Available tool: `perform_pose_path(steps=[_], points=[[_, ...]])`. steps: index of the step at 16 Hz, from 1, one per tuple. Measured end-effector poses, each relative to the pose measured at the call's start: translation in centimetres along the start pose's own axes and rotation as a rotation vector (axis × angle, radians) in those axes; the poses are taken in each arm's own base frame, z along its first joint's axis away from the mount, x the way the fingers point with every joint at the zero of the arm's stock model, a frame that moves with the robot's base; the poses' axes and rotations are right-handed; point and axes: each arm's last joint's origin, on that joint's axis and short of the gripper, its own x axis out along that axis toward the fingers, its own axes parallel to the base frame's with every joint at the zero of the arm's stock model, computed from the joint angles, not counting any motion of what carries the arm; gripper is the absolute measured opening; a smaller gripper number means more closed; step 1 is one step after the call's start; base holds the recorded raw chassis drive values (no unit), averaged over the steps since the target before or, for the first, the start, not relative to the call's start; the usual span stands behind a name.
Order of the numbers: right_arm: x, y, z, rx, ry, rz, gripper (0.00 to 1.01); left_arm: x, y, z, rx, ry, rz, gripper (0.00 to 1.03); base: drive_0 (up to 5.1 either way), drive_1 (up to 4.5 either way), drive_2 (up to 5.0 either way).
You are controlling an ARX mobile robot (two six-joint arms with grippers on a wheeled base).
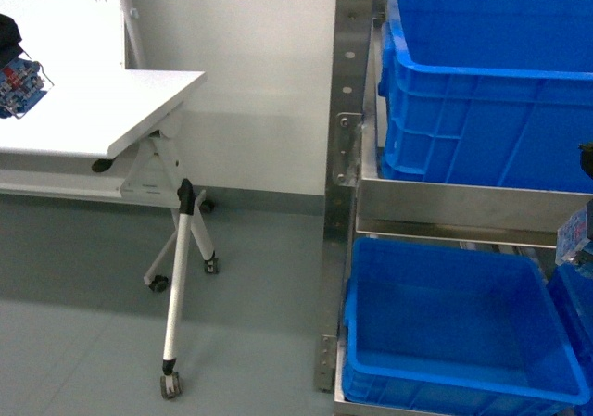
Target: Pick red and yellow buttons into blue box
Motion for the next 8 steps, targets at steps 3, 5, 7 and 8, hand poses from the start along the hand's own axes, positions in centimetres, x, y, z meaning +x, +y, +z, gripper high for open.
perform_pose_path(steps=[3, 5, 7, 8], points=[[0.0, 0.0, 0.02, 0.0, -0.002, -0.001, 0.32, 0.0, -0.01, 0.01, 0.0, -0.001, 0.0, 0.24, 4.3, -2.04, -2.0], [0.01, -0.01, -0.02, 0.0, 0.002, 0.0, 0.32, 0.0, 0.0, -0.01, 0.0, 0.002, -0.001, 0.24, 4.6, -2.18, -2.2], [0.01, 0.0, 0.01, 0.0, -0.001, 0.0, 0.32, 0.01, 0.0, 0.0, 0.0, 0.0, 0.001, 0.24, 4.9, -2.1, -2.1], [0.01, -0.01, 0.01, 0.0, -0.001, 0.0, 0.32, 0.01, 0.0, 0.0, 0.0, -0.001, 0.001, 0.24, 4.8, -2.12, -2.1]])
